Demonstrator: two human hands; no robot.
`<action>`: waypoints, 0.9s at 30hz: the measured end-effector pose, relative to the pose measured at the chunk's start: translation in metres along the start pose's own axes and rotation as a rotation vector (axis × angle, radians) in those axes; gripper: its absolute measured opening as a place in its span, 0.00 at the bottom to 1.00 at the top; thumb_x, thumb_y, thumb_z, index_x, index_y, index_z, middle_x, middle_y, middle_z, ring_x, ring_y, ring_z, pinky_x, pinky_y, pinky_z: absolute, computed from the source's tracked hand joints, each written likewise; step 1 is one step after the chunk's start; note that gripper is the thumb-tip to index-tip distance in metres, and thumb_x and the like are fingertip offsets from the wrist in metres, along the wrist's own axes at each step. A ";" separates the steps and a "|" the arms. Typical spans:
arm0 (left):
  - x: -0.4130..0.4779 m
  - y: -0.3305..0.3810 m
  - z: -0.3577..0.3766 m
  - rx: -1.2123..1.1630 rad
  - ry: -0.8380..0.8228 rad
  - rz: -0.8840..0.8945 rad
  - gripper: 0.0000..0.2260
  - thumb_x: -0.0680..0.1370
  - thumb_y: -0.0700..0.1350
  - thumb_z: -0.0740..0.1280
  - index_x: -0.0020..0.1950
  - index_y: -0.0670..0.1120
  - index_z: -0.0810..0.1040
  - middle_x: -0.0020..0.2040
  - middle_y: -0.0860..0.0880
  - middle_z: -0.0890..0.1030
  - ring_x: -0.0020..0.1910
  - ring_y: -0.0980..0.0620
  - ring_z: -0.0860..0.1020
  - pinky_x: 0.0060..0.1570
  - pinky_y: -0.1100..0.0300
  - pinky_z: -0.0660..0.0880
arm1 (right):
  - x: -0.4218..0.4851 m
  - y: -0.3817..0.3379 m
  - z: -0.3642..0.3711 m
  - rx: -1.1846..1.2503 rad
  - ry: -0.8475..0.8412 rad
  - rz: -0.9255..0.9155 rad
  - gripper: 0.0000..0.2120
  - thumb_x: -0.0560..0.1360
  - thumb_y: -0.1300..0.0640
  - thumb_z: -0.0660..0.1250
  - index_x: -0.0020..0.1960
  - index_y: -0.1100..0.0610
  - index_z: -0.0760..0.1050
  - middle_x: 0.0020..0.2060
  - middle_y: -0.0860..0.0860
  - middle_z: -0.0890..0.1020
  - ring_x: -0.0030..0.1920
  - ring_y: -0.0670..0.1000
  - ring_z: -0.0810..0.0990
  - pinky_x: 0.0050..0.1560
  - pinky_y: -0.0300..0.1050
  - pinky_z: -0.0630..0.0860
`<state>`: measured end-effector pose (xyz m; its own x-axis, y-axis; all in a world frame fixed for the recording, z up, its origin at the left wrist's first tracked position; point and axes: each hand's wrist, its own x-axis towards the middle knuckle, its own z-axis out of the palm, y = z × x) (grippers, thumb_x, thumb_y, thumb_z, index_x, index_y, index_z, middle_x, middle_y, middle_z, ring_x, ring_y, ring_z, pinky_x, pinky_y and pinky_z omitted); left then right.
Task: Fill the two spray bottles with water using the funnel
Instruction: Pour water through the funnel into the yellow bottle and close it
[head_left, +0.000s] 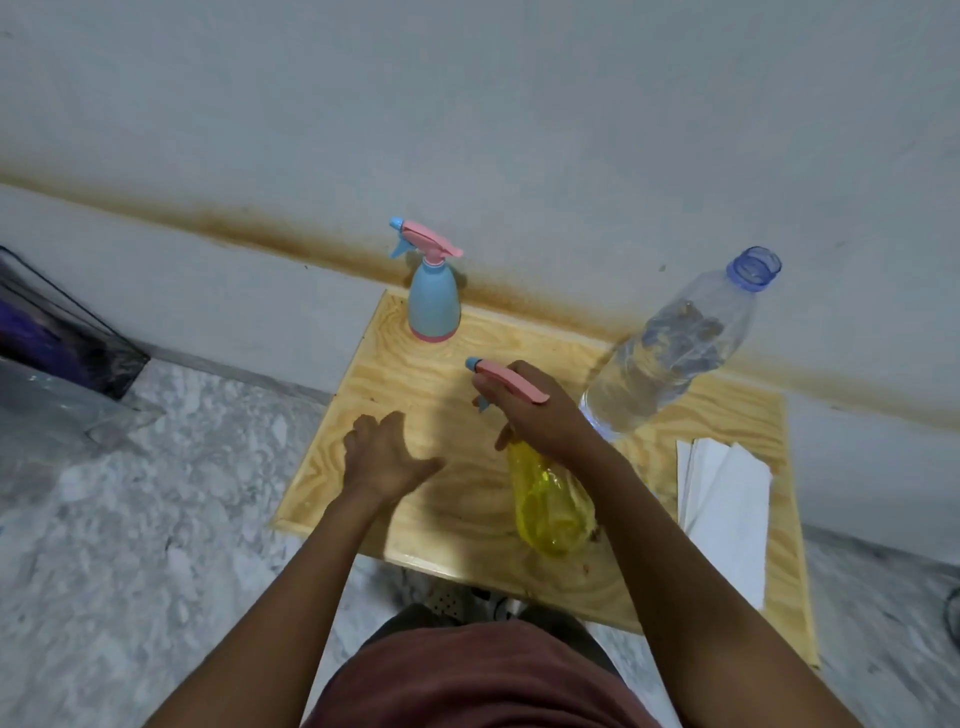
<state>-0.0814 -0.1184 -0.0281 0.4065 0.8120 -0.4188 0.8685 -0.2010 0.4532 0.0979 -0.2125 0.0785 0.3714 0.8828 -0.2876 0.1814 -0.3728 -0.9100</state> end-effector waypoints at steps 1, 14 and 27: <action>-0.003 0.007 -0.007 -0.078 -0.114 0.123 0.44 0.63 0.70 0.74 0.74 0.53 0.66 0.73 0.47 0.66 0.72 0.45 0.64 0.68 0.52 0.64 | -0.004 -0.005 -0.003 0.066 0.035 -0.054 0.14 0.79 0.48 0.68 0.55 0.59 0.78 0.48 0.55 0.84 0.40 0.55 0.84 0.36 0.51 0.83; -0.030 0.091 -0.032 -0.562 -0.114 0.549 0.29 0.63 0.55 0.82 0.60 0.54 0.76 0.53 0.56 0.83 0.53 0.58 0.81 0.55 0.53 0.79 | -0.015 -0.040 -0.019 0.264 0.262 -0.276 0.10 0.74 0.55 0.74 0.54 0.51 0.80 0.41 0.43 0.83 0.40 0.41 0.80 0.39 0.36 0.76; 0.051 0.105 -0.020 -0.470 0.169 0.426 0.39 0.62 0.57 0.81 0.69 0.47 0.71 0.61 0.48 0.76 0.60 0.47 0.74 0.59 0.48 0.75 | 0.059 -0.007 -0.029 -0.113 0.416 -0.257 0.13 0.76 0.51 0.72 0.57 0.56 0.82 0.49 0.49 0.85 0.50 0.46 0.83 0.53 0.38 0.77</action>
<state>0.0249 -0.0875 0.0139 0.6041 0.7967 -0.0146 0.4090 -0.2943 0.8638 0.1447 -0.1660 0.0768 0.6294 0.7697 0.1063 0.4035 -0.2068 -0.8913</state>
